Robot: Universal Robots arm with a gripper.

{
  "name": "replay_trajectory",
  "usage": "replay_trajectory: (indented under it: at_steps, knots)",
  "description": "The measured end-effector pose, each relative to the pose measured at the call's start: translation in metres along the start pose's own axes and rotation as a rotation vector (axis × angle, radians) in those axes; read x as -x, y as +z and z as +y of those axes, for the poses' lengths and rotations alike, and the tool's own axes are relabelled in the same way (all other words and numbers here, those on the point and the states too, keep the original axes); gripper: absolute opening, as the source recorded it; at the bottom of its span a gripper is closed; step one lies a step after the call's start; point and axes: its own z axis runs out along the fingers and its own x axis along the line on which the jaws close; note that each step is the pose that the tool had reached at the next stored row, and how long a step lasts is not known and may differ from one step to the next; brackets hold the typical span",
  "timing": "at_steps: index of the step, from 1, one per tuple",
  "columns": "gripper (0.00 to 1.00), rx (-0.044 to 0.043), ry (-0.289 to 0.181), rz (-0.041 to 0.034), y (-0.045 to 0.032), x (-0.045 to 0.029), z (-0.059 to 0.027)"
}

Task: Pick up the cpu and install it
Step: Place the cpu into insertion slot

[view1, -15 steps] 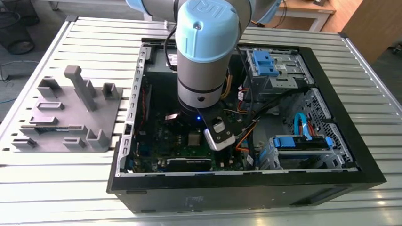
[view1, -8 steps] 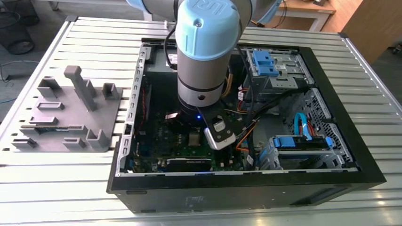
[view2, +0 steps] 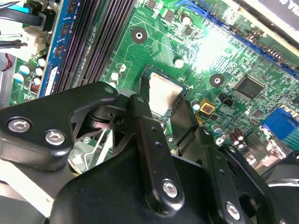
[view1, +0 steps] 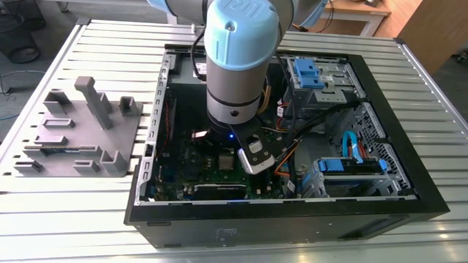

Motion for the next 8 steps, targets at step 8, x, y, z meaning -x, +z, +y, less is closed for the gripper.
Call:
replay_trajectory:
  at_steps: [8]
  knots:
    - [0.45,-0.0007,0.000,0.0001,0.0048,0.0000,-0.0001]
